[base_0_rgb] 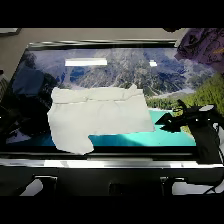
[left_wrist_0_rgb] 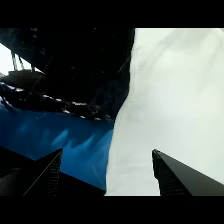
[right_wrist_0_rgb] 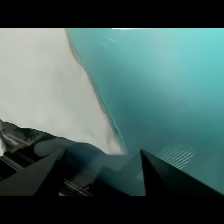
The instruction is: Fold the clothes and pants, and hang the long-sleeved shirts on hangers.
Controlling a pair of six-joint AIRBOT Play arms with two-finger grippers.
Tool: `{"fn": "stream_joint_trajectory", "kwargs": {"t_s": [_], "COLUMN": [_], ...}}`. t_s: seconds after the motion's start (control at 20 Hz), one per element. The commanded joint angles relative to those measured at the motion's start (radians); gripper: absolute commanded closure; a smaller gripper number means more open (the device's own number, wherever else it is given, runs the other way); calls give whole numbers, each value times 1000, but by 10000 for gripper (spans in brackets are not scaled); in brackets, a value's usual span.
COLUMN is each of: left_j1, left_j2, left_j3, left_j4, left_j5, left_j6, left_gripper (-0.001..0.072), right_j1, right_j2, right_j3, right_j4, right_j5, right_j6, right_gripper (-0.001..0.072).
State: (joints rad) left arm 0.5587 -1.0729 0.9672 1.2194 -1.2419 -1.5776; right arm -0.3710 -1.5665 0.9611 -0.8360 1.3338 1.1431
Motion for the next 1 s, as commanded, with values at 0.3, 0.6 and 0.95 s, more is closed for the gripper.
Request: {"fn": "stream_joint_trajectory", "kwargs": {"t_s": [0.3, 0.6, 0.95], "left_j1": [1, 58, 137], "left_j2": [2, 2, 1], "left_j3": [-2, -118, -401], "left_j4": [-1, -76, -317], "left_j5": [-35, -20, 65], "left_j6": [-5, 90, 288], "left_gripper": [78, 78, 79], "right_j1": [116, 116, 116], "right_j2": [-32, -31, 6], "right_j3": [-19, -19, -19], "right_j4": [12, 13, 12], "right_j5": [-58, -60, -63], "right_j6": [24, 24, 16], "right_gripper": [428, 677, 677]}}
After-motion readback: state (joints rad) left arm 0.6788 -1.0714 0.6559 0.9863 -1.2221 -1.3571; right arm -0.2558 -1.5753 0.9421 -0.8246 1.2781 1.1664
